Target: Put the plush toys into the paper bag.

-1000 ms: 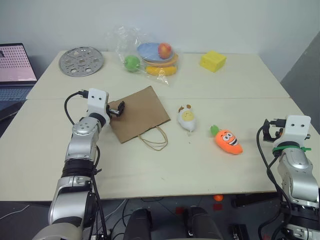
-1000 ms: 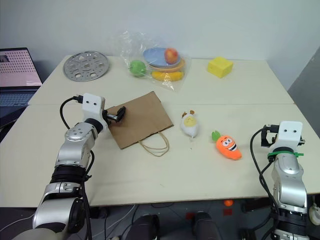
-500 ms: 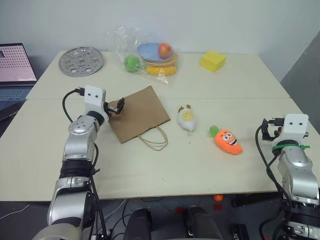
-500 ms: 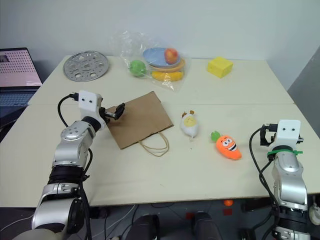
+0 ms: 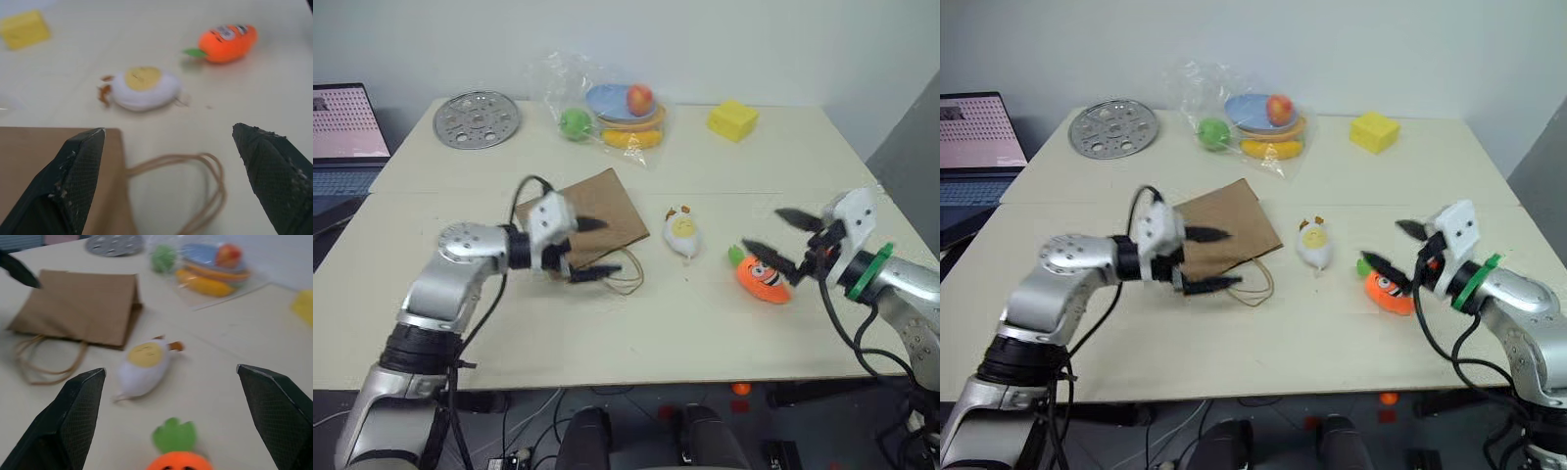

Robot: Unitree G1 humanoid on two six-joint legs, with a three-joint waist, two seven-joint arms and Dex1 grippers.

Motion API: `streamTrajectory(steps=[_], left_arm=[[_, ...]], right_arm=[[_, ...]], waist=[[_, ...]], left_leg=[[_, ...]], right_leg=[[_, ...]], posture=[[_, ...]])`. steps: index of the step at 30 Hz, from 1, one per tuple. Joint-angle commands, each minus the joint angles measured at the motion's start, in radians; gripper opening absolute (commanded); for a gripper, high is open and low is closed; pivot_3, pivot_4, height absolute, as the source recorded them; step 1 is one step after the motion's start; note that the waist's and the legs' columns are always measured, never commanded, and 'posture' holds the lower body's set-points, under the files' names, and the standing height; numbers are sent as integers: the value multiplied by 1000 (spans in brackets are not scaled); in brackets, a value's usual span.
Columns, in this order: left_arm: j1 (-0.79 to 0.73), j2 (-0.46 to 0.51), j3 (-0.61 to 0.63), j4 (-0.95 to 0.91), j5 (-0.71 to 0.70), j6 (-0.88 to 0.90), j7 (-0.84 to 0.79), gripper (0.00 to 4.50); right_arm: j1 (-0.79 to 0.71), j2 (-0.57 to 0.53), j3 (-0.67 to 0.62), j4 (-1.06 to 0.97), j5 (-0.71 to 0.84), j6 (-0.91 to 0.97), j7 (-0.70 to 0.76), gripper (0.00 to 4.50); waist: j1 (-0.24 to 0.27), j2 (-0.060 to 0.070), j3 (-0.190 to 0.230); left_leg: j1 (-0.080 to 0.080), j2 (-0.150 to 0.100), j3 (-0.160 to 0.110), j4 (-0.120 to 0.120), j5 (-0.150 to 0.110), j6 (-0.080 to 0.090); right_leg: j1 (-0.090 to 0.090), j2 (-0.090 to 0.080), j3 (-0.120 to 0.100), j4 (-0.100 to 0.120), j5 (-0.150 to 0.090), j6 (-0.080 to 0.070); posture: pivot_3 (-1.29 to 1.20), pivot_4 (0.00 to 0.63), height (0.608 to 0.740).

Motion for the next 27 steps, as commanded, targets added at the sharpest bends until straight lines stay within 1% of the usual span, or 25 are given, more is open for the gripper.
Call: streamTrajectory(steps=[1, 3, 11, 13, 15, 16, 17, 18, 24, 27], left_arm=[[-5, -14, -32, 5, 64, -77, 4, 4463], [-16, -31, -51, 47, 115, -123, 30, 4463], [-64, -94, -78, 226, 223, -222, 82, 4463], [-83, -111, -68, 269, 237, -232, 110, 4463], [-93, -127, -52, 282, 218, -219, 107, 4463], [-95, -131, -47, 285, 212, -215, 105, 4080], [-97, -134, -45, 287, 209, -214, 104, 3928], [-97, -134, -44, 286, 205, -211, 97, 3654], [-110, -131, -50, 299, 212, -221, 84, 1788], [-125, -129, -48, 307, 208, -221, 69, 954]], right_arm=[[-19, 8, 16, -69, 13, 24, -34, 4500], [-31, 25, 19, -80, 15, 33, -66, 4500], [-40, 62, 10, -110, 25, 51, -136, 4500], [-43, 68, 5, -112, 29, 58, -153, 4500], [-46, 72, 2, -112, 23, 61, -173, 4500], [-47, 73, 1, -112, 22, 62, -180, 4500], [-47, 74, 1, -113, 23, 63, -186, 4500], [-45, 74, 2, -114, 24, 62, -189, 4500], [-32, 75, 7, -118, 22, 52, -201, 4500], [-27, 78, 9, -109, 17, 40, -201, 4500]], waist=[[0, 0, 0], [0, 0, 0], [0, 0, 0], [0, 0, 0], [0, 0, 0], [0, 0, 0], [0, 0, 0], [0, 0, 0], [0, 0, 0], [0, 0, 0]], left_leg=[[0, 0, 0, 0, 0, 0], [0, 0, 0, 1, 0, 0], [-1, 0, 0, 0, 0, 1], [-1, 0, 0, 0, 0, 1], [-1, 0, -1, 0, 0, 1], [-1, 0, 0, 0, 0, 1], [-1, 0, 0, 0, 0, 1], [-1, 0, 0, 0, 0, 1], [-1, 0, -1, 0, 0, 1], [-1, 0, 0, 0, 0, 1]], right_leg=[[0, 0, 0, 0, 0, 0], [0, 0, 1, 0, -1, -1], [-1, 0, 0, 0, 1, 1], [-1, 0, 0, 0, 1, 1], [-1, 0, -1, 0, 1, 1], [-1, 0, -1, 0, 1, 1], [-1, 0, 0, 0, 1, 1], [-1, 0, 0, 0, 1, 1], [-1, 0, -1, 0, 1, 1], [-1, 0, 0, 0, 1, 1]], posture=[[0, 150, 740], [0, 150, 740], [0, 150, 740], [0, 150, 740], [0, 150, 740], [0, 150, 740], [0, 150, 740], [0, 150, 740], [0, 150, 740], [0, 150, 740]])
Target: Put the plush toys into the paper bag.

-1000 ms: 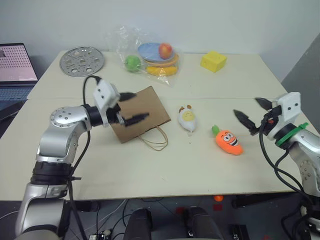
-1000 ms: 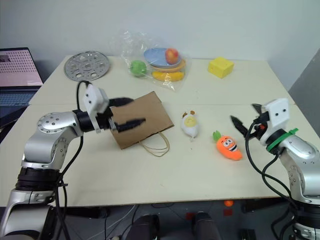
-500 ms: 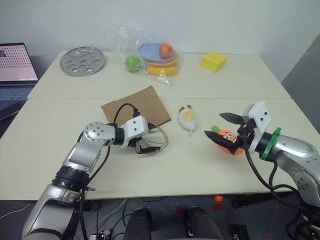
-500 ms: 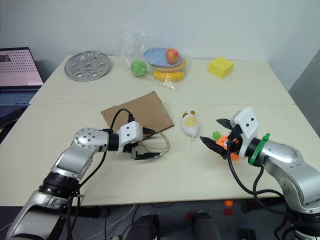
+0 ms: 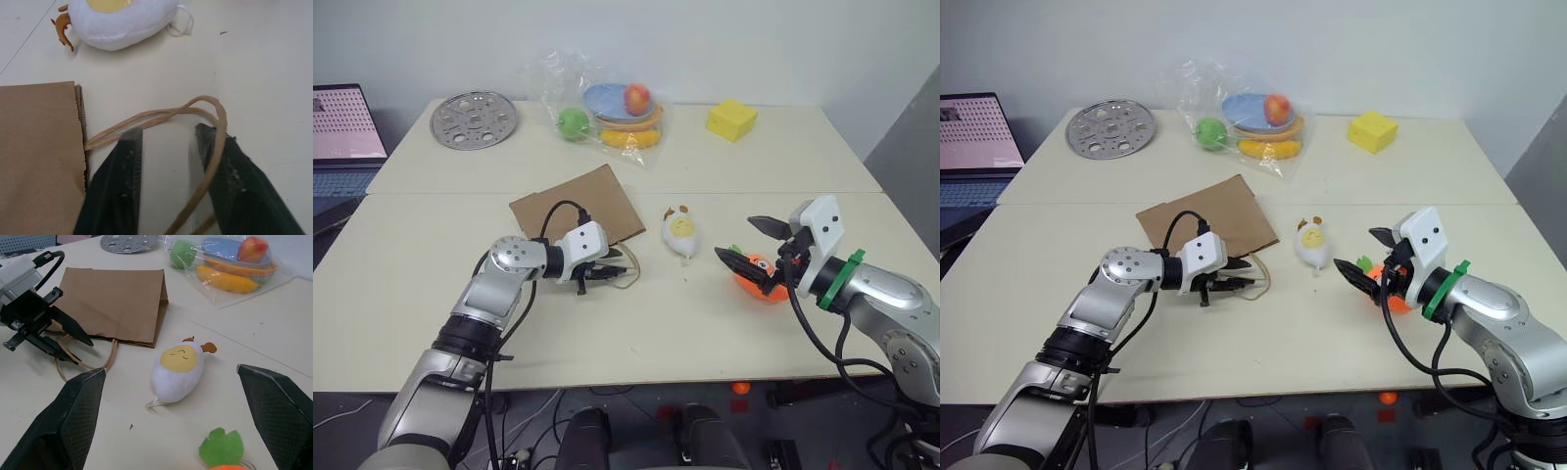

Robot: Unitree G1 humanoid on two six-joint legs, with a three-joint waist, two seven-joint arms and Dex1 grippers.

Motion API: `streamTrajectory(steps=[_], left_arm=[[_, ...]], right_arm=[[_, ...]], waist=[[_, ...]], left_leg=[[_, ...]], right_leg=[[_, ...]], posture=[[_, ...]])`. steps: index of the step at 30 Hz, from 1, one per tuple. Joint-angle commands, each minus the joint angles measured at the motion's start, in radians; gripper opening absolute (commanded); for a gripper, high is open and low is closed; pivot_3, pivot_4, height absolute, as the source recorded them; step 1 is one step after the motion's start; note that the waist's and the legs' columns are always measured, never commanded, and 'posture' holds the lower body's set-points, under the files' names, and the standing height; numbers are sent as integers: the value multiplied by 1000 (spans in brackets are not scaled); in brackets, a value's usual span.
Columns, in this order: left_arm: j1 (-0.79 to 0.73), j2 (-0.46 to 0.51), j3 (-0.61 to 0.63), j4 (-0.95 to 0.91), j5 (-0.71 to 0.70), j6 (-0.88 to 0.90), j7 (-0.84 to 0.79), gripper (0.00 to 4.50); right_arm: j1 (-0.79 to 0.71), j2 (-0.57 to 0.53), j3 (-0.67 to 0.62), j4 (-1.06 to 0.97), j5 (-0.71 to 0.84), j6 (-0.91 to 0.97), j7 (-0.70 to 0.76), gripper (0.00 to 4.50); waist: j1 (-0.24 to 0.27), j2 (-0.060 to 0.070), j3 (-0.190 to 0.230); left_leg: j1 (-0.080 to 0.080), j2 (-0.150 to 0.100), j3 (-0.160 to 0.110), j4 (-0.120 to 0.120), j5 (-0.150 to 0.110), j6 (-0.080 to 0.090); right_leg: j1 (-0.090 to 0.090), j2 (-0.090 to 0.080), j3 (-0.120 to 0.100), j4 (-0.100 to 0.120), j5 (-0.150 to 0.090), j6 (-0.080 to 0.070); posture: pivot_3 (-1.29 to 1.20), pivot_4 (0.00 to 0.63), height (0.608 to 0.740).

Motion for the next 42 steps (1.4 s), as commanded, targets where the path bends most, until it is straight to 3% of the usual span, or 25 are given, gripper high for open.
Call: streamTrajectory(steps=[1, 3, 7, 15, 18, 29, 34, 42], left_arm=[[-32, 7, 27, -8, -10, -17, -16, 654], [-38, 10, 29, -6, -14, -19, -27, 45], [-66, 12, 54, 0, -48, -1, -56, 45], [-224, -6, 208, -29, -289, 308, -113, 45], [-259, 3, 243, -50, -355, 397, -136, 0], [-216, 7, 270, -135, -399, 447, -106, 0], [-194, 10, 295, -175, -430, 473, -93, 0], [-190, 17, 369, -252, -515, 541, -36, 0]], right_arm=[[-1, 3, -24, -30, 0, -25, -2, 4500], [2, 4, -20, -26, -7, -33, 0, 4500], [-7, 14, -10, -21, -12, -41, -4, 4500], [-114, 102, 142, 77, -95, -86, -13, 4500], [-178, 165, 175, 132, -115, -100, -25, 3871], [-392, 401, 348, 507, -304, -274, -15, 27], [-461, 555, 400, 751, -369, -385, -6, 27], [-531, 666, 435, 1031, -489, -495, -26, 27]], waist=[[0, 0, 0], [0, 0, 0], [0, 0, 0], [-3, 0, 0], [-5, 0, 0], [-4, 0, 0], [-5, 0, 0], [-4, 0, 0]], left_leg=[[0, 0, 0, 0, 0, 0], [0, 0, 0, 0, 0, 0], [0, 0, 0, 0, 0, 0], [0, 0, 0, 1, 0, 0], [0, 0, -1, 0, 0, 0], [0, 1, -1, 0, 0, 0], [0, 1, -1, 0, 0, 0], [-1, 1, -1, 0, 0, 0]], right_leg=[[0, 0, 0, 0, 0, 0], [0, 0, 0, 0, 0, 0], [0, 0, 0, 0, 0, 0], [0, 0, 0, 0, 0, 1], [-1, 1, 0, 1, 0, 1], [-1, 2, -2, 2, 0, 1], [-1, 2, -2, 2, 0, 1], [-1, 1, -3, 3, 0, 1]], posture=[[0, 150, 740], [0, 150, 740], [0, 150, 740], [0, 150, 740], [0, 150, 740], [0, 150, 740], [0, 150, 740], [0, 150, 740]])
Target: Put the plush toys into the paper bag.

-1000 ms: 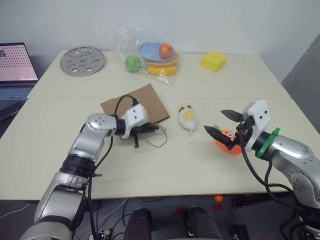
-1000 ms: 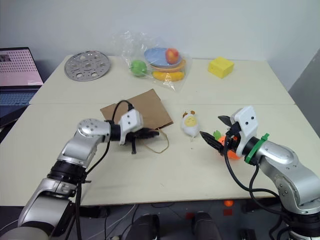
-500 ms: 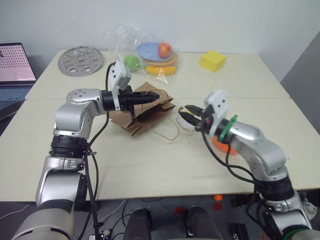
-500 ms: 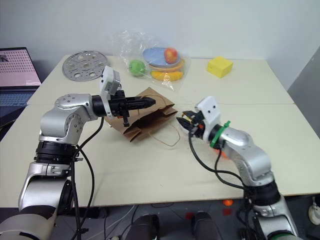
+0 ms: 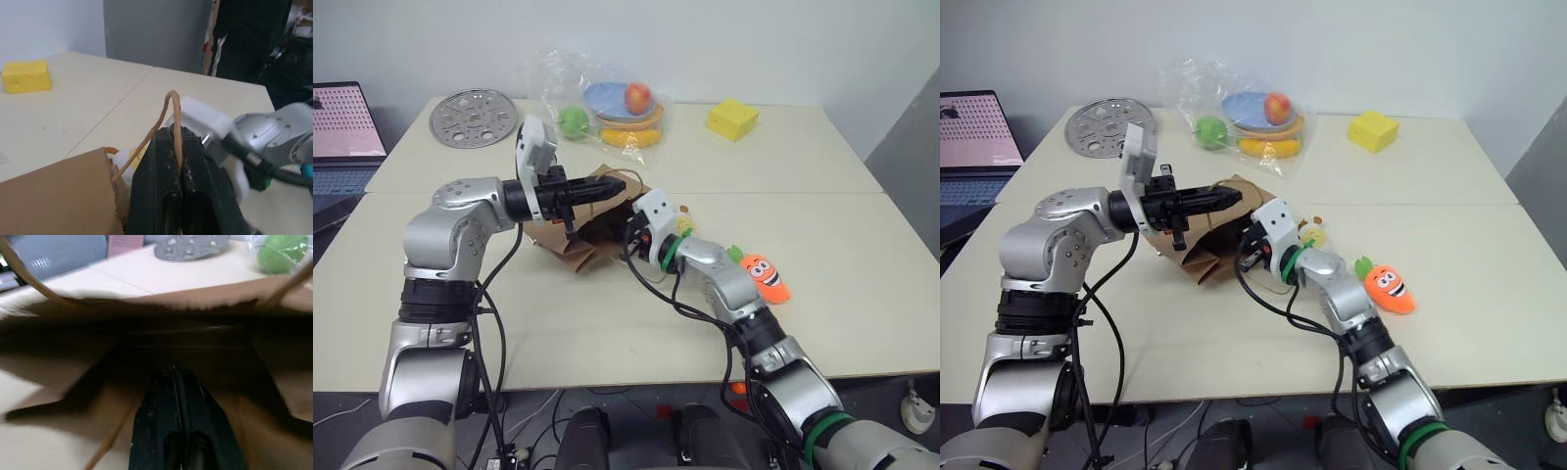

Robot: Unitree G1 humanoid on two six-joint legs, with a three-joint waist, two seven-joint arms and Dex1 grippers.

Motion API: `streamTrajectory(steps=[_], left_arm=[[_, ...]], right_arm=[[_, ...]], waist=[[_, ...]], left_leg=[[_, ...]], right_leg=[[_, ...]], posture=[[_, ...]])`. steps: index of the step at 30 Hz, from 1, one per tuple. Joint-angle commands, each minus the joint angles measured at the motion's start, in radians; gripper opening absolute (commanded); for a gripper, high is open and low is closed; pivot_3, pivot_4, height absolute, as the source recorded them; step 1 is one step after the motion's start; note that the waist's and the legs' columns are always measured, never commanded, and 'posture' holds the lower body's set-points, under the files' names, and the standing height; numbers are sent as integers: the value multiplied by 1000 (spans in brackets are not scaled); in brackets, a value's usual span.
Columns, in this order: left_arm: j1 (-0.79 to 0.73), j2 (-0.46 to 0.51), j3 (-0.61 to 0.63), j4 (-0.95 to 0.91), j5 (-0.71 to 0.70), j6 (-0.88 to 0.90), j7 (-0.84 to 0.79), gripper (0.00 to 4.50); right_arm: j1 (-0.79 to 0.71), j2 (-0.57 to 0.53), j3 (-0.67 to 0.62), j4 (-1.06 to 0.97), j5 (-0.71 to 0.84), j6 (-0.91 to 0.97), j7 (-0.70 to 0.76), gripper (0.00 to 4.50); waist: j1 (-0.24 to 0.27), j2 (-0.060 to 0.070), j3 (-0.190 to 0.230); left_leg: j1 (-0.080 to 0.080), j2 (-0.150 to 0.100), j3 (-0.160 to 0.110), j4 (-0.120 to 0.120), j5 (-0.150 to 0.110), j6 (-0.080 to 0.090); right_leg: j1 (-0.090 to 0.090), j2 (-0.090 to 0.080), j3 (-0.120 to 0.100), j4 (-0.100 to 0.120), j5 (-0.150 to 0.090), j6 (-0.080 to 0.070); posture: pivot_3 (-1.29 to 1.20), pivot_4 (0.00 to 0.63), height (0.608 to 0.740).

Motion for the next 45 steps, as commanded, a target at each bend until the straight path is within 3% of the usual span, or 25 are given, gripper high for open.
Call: streamTrajectory(steps=[1, 7, 24, 35, 39, 45], left_arm=[[-8, 14, 47, -54, -29, -1, 33, 0], [-53, 17, 103, 2, 24, -112, 137, 0], [-248, -25, 207, 139, -33, -228, 252, 0], [-59, -4, 98, 59, 45, -268, 159, 0], [-10, 8, 52, 47, 93, -311, 128, 0], [5, 7, 43, 43, 90, -308, 116, 0]], right_arm=[[-13, 20, 16, 64, -50, -44, -5, 27], [1, 27, 15, 102, -114, -35, -36, 27], [30, 29, 7, 106, -202, 38, -102, 27], [34, 50, -41, 43, -145, -15, -82, 27], [57, 75, -79, -70, -70, -27, -31, 27], [105, 3, -131, -319, 53, 55, 69, 27]], waist=[[0, 0, 0], [0, 0, 0], [0, 0, 0], [0, 0, 0], [0, 0, 0], [2, 0, 0]], left_leg=[[0, 0, 0, 0, 0, 0], [0, 0, 0, 0, 0, 0], [0, 0, 0, 0, 0, 0], [0, 0, 0, -1, 0, 0], [0, 0, 0, -1, 0, 0], [0, 1, 0, -1, 0, 0]], right_leg=[[0, 0, 0, 0, 0, 0], [0, 0, 0, 0, 0, 0], [0, 0, -1, 1, 0, 0], [0, 0, -1, 1, 0, 0], [0, 0, -1, 0, 0, 0], [0, 0, -1, 0, 0, 0]], posture=[[0, 150, 740], [0, 150, 740], [0, 150, 740], [0, 150, 740], [0, 150, 740], [0, 150, 740]])
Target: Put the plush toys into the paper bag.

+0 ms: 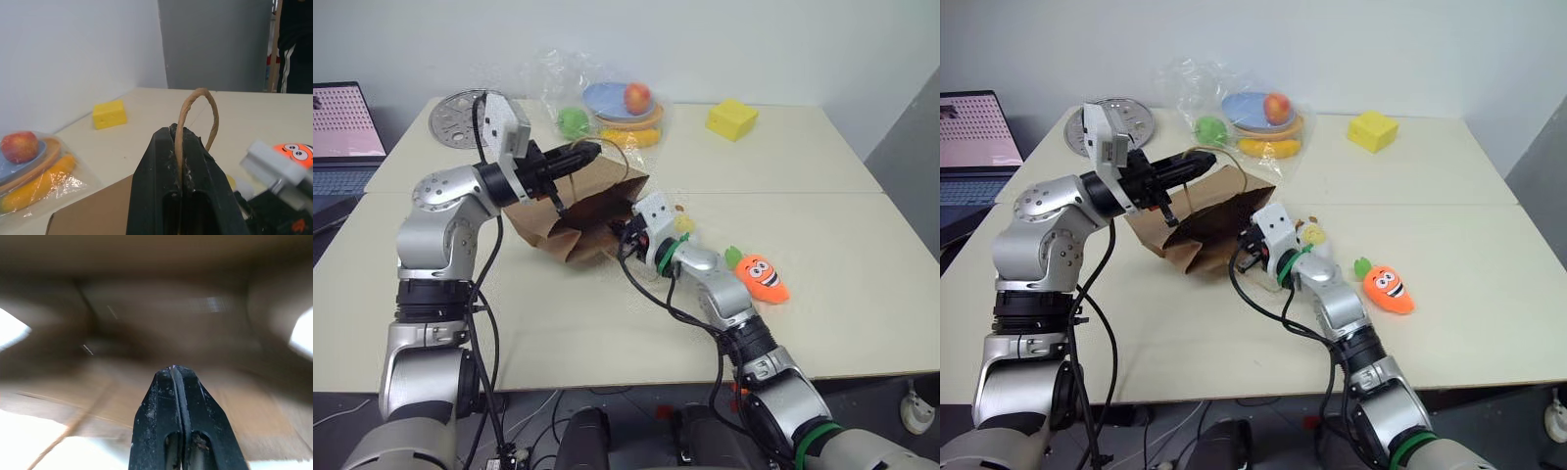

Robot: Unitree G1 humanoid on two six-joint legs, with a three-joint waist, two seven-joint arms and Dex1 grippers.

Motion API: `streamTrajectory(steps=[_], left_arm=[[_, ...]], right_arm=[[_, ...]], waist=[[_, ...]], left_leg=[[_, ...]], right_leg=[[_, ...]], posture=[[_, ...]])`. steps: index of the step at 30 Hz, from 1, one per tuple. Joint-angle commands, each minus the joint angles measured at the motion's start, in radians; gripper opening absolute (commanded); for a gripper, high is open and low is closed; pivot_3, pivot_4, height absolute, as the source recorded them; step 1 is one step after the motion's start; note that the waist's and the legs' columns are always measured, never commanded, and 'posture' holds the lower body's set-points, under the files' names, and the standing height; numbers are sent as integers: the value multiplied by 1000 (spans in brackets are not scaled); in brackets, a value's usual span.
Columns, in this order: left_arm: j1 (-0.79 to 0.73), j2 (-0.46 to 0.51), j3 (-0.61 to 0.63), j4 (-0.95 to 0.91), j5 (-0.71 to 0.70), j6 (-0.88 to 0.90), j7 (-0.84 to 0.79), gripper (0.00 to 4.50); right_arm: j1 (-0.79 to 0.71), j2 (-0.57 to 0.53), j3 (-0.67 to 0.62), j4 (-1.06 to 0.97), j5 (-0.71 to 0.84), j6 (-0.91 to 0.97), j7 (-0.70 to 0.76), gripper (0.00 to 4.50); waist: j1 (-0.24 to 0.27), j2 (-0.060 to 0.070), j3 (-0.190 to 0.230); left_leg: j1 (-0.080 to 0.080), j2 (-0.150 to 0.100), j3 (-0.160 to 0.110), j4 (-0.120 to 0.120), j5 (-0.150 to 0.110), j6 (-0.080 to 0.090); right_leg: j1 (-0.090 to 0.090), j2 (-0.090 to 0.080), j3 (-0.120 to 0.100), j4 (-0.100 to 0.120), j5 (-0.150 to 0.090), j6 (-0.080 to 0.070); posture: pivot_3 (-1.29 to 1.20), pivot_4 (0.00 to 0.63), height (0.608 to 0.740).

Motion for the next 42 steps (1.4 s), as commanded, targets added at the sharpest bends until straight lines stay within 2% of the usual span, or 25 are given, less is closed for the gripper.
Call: streamTrajectory(steps=[1, 5, 8, 10, 14, 19, 24, 28, 35, 39, 42], left_arm=[[-14, 12, 10, -46, -12, -6, -7, 0], [-20, 13, 7, -51, -15, 6, -7, 0], [-27, 10, 3, -52, -16, 14, -7, 0], [-33, 7, -1, -50, -18, 22, -11, 0], [-41, 4, -4, -42, -18, 25, -16, 0], [-49, -4, -13, -34, -20, 32, -27, 0], [-40, -5, -17, -44, -28, 41, -31, 0], [-38, -5, -17, -44, -27, 43, -32, 0], [-35, -3, -17, -51, -25, 47, -34, 0], [-35, 3, -12, -52, -25, 50, -34, 0], [-35, 4, -11, -54, -26, 51, -32, 0]], right_arm=[[32, -43, -64, -203, 103, 79, 47, 27], [77, -117, -124, -393, 206, 209, 56, 27], [110, -188, -218, -504, 292, 296, 42, 612], [156, -276, -278, -563, 303, 337, 37, 1253], [230, -407, -314, -619, 304, 377, 42, 2699], [410, -557, -436, -701, 345, 416, 72, 4484], [612, -627, -502, -756, 358, 392, 110, 4484], [744, -668, -484, -726, 280, 294, 127, 4484], [767, -653, -450, -597, 234, 185, 130, 4484], [748, -653, -443, -557, 224, 161, 135, 3589], [741, -651, -433, -541, 224, 149, 140, 2419]], waist=[[3, 0, 0], [3, 0, 0], [2, 0, 0], [5, 0, 0], [5, 0, 0], [4, 0, 0], [1, 0, 0], [0, 0, 0], [1, 0, 0], [1, 0, 0], [3, 0, 0]], left_leg=[[0, 0, 0, 0, 0, 0], [0, 0, 0, 0, 0, 0], [0, 0, 0, 0, 0, 0], [0, 0, 0, 0, 0, 0], [0, -1, 1, 0, 0, 0], [0, -1, 1, -1, 0, 0], [0, -1, 0, 0, 0, 0], [1, -2, 0, 0, 0, 0], [2, -3, 1, 2, 0, 1], [2, -3, 1, 1, 0, 1], [1, -3, 0, 1, 0, 1]], right_leg=[[0, 0, 0, 0, 0, 0], [0, -1, 0, 0, 0, 0], [0, 0, 0, 0, 0, 0], [0, 0, 0, 0, 0, 0], [1, -2, 1, -2, 0, 0], [1, -1, 1, -2, -1, 0], [1, -1, 1, -2, -1, 1], [1, -1, 2, -2, -1, 1], [2, -1, 4, -3, -1, 1], [1, -1, 4, -2, -1, 1], [1, -1, 3, -2, -1, 1]], posture=[[0, 150, 740], [0, 150, 740], [0, 150, 740], [0, 150, 740], [0, 150, 740], [0, 150, 740], [0, 150, 740], [0, 150, 740], [0, 150, 740], [0, 150, 740], [0, 150, 740]])
